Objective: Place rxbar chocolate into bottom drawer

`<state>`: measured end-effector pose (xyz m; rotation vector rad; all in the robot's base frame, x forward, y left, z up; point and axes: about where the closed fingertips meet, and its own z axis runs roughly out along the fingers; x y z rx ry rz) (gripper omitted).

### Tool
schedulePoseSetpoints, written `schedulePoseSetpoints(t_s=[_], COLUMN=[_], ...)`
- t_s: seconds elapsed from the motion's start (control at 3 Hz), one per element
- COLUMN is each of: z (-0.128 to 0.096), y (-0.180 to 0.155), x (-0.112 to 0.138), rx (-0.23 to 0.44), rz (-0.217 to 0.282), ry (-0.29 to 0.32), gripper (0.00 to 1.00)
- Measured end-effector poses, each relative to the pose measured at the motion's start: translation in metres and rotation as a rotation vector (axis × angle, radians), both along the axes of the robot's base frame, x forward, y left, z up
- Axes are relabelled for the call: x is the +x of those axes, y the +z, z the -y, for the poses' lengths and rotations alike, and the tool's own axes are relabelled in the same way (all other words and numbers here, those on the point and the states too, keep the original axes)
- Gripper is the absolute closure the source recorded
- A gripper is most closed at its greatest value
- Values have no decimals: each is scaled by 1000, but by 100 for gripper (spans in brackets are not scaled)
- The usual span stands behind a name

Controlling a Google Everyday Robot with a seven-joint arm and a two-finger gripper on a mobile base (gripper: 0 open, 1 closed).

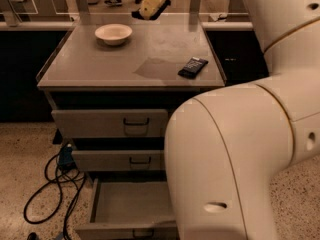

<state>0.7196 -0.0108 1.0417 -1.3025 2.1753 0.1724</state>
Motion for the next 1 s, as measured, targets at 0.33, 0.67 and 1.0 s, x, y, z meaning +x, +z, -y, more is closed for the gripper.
schedulePoseSetpoints(t_s=[0.33,0.67,1.0], z=[36,63,62], y=[58,126,135], x=[-39,-87,-85], rx=[-31,-40,-23], rz=[24,94,126], ry=[-144,-271,-275], gripper=[100,100,100])
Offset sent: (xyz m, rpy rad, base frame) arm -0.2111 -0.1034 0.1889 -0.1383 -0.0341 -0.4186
